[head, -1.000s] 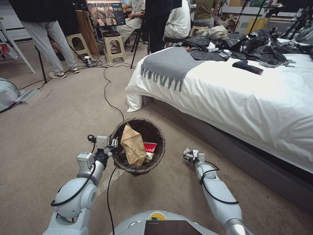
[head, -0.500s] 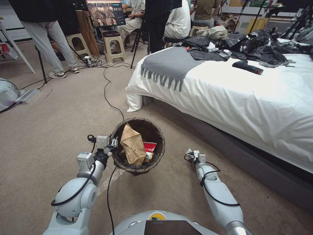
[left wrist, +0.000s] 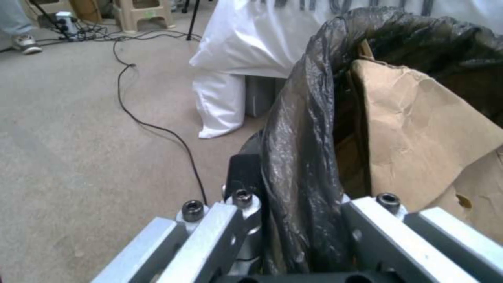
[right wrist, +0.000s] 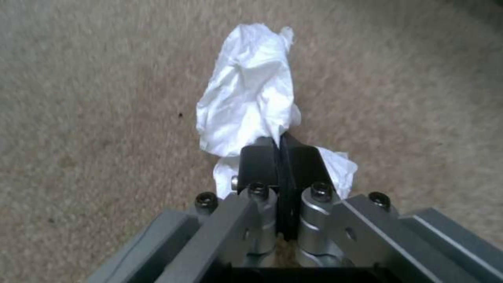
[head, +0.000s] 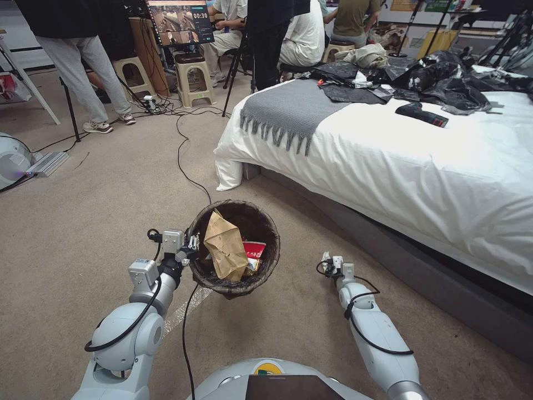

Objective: Pick up the trash bin, then pick up the garbage from the floor and place it into the trash bin.

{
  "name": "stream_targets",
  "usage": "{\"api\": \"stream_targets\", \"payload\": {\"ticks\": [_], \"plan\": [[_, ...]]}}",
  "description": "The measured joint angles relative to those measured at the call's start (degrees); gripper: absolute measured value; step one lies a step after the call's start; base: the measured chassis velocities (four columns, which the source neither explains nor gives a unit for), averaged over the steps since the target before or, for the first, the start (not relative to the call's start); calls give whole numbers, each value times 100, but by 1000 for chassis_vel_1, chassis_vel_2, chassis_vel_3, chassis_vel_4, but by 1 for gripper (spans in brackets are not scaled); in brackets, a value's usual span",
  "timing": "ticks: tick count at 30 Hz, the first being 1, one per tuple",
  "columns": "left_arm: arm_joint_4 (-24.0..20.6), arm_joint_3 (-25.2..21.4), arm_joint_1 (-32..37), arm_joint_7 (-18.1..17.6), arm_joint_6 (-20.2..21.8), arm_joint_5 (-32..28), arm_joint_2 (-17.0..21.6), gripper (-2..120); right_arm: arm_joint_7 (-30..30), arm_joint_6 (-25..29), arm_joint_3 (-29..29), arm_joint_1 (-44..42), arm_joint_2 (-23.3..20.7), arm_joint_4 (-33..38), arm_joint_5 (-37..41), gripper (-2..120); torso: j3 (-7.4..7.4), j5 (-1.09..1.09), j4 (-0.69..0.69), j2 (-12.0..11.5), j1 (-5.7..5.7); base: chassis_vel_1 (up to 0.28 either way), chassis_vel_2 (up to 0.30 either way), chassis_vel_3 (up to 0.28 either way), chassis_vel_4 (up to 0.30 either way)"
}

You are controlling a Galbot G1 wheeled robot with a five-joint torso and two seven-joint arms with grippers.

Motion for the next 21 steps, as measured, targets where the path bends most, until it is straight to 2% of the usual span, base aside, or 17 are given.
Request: {"api": "stream_targets", "payload": {"ticks": [8, 15, 19, 21], "plan": [[-49, 39, 33, 34, -8, 23, -3, 7, -91, 23, 262, -430, -69, 796, 31, 0, 0, 0, -1, 0, 0, 0, 0, 0, 0], [-109, 44, 101, 64, -43, 51, 4, 7, -233, 32, 433, -1128, -222, 2339, 88, 0, 0, 0, -1, 0, 0, 0, 0, 0, 0], [-118, 44, 106, 67, -44, 54, 7, 7, -249, -26, 438, -1284, -263, 2820, 169, 0, 0, 0, -1, 0, -1, 0, 0, 0, 0], [-128, 44, 111, 69, -44, 62, 9, 7, -269, -171, 422, -1480, -347, 3606, 347, 0, 0, -1, 0, 0, 0, 0, 0, 0, 0]]}}
